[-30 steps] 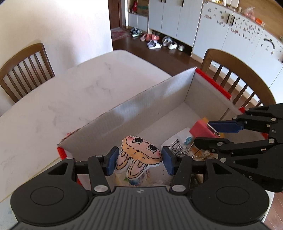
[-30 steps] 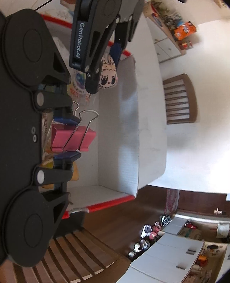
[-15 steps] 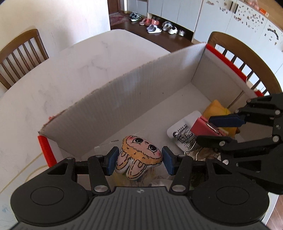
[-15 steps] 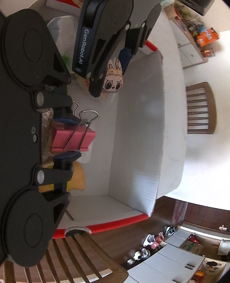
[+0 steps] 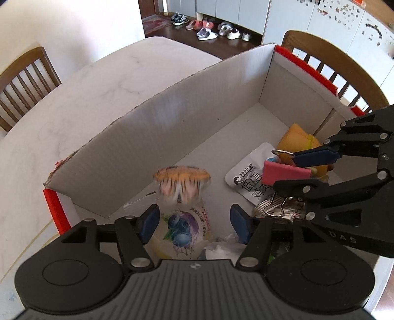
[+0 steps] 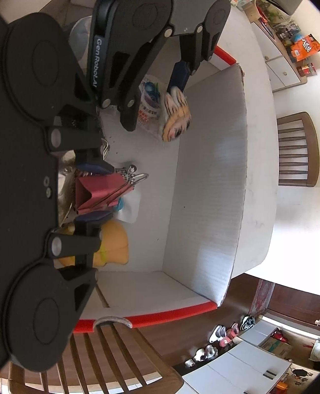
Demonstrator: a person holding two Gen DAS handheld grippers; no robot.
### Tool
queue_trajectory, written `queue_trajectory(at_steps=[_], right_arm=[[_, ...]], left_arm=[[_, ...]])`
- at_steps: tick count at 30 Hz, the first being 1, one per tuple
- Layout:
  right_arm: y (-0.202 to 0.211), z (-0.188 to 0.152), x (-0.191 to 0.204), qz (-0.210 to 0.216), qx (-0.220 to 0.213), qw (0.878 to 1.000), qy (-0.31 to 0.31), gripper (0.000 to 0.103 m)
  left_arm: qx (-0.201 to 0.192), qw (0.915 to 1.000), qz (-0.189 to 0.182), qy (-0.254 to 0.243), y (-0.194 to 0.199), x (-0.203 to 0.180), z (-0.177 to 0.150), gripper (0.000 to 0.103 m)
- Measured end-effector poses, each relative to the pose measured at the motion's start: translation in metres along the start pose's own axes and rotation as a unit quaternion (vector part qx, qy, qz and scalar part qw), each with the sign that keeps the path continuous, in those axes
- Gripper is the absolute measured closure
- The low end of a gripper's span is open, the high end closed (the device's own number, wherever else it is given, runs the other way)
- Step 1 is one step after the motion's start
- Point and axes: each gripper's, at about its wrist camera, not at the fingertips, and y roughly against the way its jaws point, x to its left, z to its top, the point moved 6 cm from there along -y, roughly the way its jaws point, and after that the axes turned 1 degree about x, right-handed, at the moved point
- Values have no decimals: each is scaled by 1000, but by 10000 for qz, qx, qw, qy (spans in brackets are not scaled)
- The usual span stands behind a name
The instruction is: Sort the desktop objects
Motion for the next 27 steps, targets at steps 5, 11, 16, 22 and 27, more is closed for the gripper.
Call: queue_trajectory(at_steps=[5, 11, 16, 22, 27], right_arm=[[4, 1, -6, 2, -44, 10000, -53, 68], [23, 1, -7, 85, -228, 9997, 20, 61], [43, -1, -7, 180, -416, 9990, 31, 58], [70, -2, -7, 320, -672, 9972, -46, 51], [94, -4, -2, 420, -880, 9951, -145, 49]], left_arm=[[-155, 9998, -84, 64, 11, 0, 1, 37], [-377, 9989, -141, 225, 28, 1, 4, 31], [-574, 9976, -194, 348, 47, 5, -1, 31], [-858, 9946, -233, 541, 76, 12, -10, 31], [-1161, 9909, -203, 644, 104, 14, -19, 31]])
